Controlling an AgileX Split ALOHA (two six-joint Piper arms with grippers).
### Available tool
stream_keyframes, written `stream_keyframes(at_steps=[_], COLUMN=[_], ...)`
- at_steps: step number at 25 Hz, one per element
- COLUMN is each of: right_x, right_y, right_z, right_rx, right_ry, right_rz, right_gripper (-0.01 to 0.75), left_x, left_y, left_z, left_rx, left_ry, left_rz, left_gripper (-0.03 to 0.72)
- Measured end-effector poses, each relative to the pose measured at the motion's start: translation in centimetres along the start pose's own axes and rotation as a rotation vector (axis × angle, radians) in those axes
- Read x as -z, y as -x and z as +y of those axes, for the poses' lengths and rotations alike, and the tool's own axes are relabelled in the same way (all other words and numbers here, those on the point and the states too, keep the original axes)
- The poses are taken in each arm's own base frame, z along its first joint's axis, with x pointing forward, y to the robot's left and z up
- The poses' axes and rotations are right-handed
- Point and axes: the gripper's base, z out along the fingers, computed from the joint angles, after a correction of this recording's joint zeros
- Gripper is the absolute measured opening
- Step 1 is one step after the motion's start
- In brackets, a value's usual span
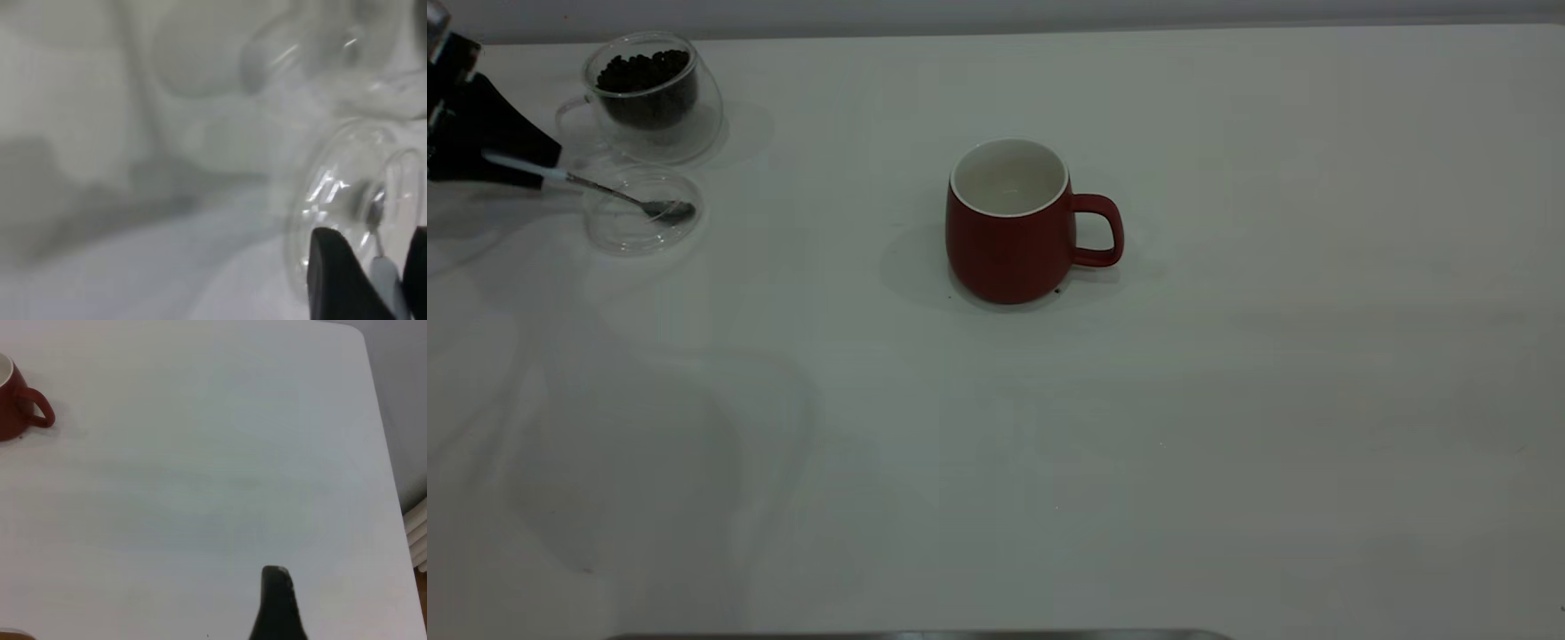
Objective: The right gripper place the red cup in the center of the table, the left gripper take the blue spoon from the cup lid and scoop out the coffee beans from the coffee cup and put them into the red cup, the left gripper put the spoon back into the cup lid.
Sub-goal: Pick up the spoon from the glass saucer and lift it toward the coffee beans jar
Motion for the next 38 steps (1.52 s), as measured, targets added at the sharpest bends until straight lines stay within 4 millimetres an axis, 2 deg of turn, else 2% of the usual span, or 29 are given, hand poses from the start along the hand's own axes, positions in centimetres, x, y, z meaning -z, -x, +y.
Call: stream_keyframes(at_steps=[5, 14, 19, 33, 38], right_x=[0.0, 0.0, 0.0, 0.0, 0.0], right_y=[0.0, 0.0, 0.0, 0.0, 0.0], right_z=[0.0, 0.0, 0.0, 0.0, 0.0], right_rx=[0.000, 0.000, 0.000, 0.000, 0.000], right_ry=[0.000, 0.000, 0.000, 0.000, 0.000], right_rz=[0.000, 0.000, 0.000, 0.000, 0.000], right_gripper=[0.590, 0.590, 0.590, 0.590, 0.590], left_x=[1.0, 1.1, 2.2, 3.0, 4.2], left_y=[0.5, 0.5, 1.1, 1.4, 1.9], left_z=[-0.9, -1.0, -2.1, -2.9, -4.3], left_rx=[0.000, 0.030, 0.022, 0.116, 0.121], left_ry=[0.006, 0.002, 0.000, -0.002, 0.004], left_rz=[-0.020, -0.024, -0.051, -0.068, -0.088], left_gripper=[0.213, 0.185, 0.121, 0.119, 0.119])
